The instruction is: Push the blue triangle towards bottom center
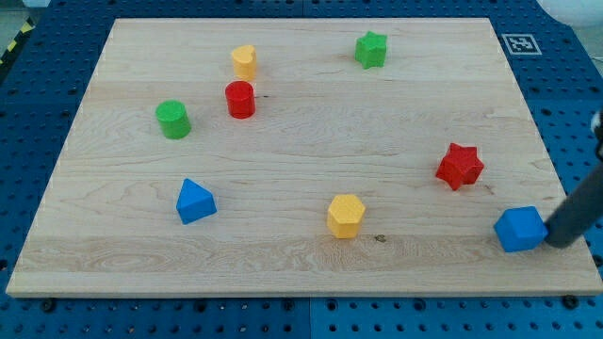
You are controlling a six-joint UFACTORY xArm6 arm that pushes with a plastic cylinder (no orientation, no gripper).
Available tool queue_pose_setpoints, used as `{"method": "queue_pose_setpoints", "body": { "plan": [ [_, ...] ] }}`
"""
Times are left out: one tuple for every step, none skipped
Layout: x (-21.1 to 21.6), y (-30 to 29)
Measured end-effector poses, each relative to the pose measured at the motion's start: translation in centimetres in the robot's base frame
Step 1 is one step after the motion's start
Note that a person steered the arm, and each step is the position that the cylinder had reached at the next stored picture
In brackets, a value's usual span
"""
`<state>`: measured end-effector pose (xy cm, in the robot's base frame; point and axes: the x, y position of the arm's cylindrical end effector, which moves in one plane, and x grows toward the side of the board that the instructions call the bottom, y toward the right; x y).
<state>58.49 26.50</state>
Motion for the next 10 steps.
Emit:
{"method": "queue_pose_setpoints", "body": {
  "plan": [
    [3.3,-0.5],
    [3.3,-6.1],
    [3.3,-14.0],
    [3.4,-22.3],
    [3.3,-30.8],
    [2.0,-38.2],
    [0.3,-42.2],
    [0.1,-43.7],
    [-2.2,-47.5],
    [-2.4,-47.5]
  ]
}}
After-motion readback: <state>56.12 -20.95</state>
